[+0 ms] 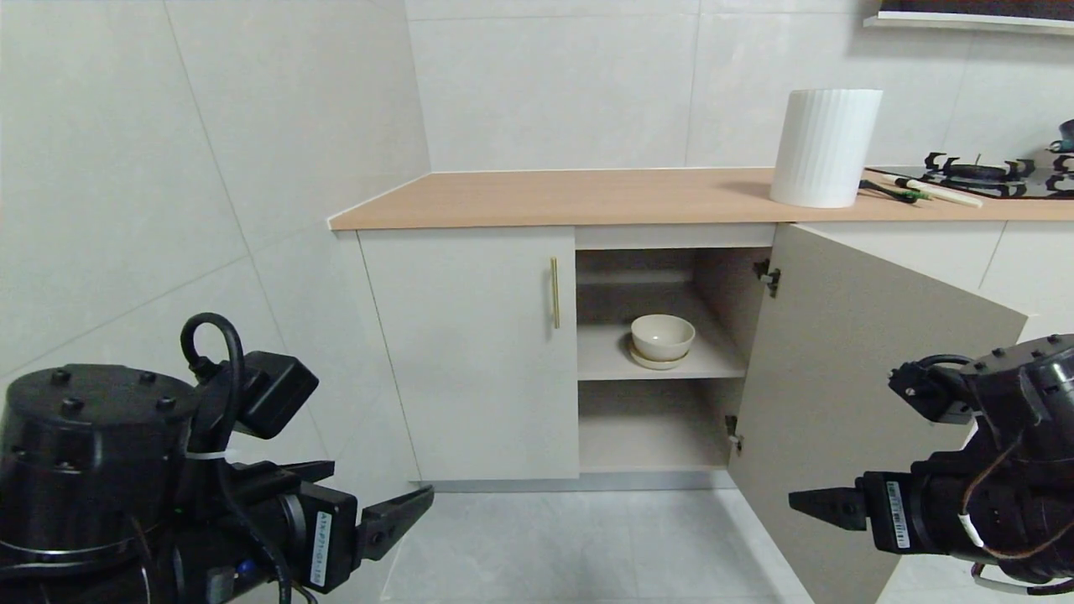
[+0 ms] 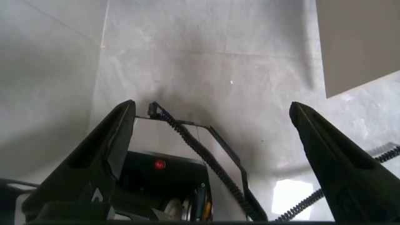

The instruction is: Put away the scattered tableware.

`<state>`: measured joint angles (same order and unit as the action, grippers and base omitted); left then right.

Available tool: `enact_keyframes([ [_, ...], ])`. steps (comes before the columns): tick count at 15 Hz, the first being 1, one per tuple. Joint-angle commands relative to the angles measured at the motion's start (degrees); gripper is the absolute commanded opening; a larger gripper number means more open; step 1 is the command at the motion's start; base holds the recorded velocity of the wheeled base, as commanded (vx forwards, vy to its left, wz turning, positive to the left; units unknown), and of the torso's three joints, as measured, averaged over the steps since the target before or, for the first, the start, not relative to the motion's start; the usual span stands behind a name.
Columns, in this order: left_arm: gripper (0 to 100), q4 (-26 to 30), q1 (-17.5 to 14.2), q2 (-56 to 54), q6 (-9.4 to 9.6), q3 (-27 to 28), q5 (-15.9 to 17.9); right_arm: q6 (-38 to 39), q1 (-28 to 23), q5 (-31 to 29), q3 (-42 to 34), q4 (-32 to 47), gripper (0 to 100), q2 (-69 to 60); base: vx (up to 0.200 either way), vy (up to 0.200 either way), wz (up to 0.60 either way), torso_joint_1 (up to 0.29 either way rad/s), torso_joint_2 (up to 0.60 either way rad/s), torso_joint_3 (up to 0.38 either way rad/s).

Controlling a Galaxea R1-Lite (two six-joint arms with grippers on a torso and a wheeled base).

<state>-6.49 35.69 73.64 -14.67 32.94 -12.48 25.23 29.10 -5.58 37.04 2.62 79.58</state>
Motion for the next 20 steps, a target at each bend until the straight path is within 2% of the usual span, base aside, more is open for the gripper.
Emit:
enact_keyframes([
  [1,100,0.0,0.0,0.2,-0.01,0.0,0.0,0.0,0.0,0.0,-0.7,0.0,100,-0.1,0.000,-0.200,0.00,0.002,0.00,0.002],
  [10,100,0.0,0.0,0.6,-0.01,-0.2,0.0,-1.1,-1.7,-0.6,-1.1,2.8,100,0.0,0.000,-0.200,0.00,0.002,0.00,0.004],
  [12,100,0.0,0.0,0.7,-0.01,-0.2,0.1,-1.1,-2.4,-0.7,-0.9,2.9,100,0.3,0.000,0.000,0.00,0.000,0.00,0.000],
  [16,100,0.0,0.0,0.5,-0.01,-0.5,0.1,-1.3,-11.3,-5.1,2.4,2.9,100,3.2,0.000,0.000,0.00,0.000,0.00,0.000],
  [17,100,-0.1,0.0,0.5,-0.01,-0.5,0.2,-2.2,-13.5,-5.3,3.0,2.8,100,3.4,0.000,0.000,0.00,0.000,0.00,0.000],
  [18,100,-0.1,0.0,0.5,-0.01,-0.6,0.2,-5.1,-18.1,-5.3,3.3,2.7,100,3.5,0.000,0.000,0.00,0.000,0.00,0.000],
  [20,100,0.0,0.0,0.5,-0.01,-0.6,0.2,-7.1,-22.2,-5.3,4.2,2.9,100,3.5,0.000,0.000,0.00,0.000,0.00,0.000],
])
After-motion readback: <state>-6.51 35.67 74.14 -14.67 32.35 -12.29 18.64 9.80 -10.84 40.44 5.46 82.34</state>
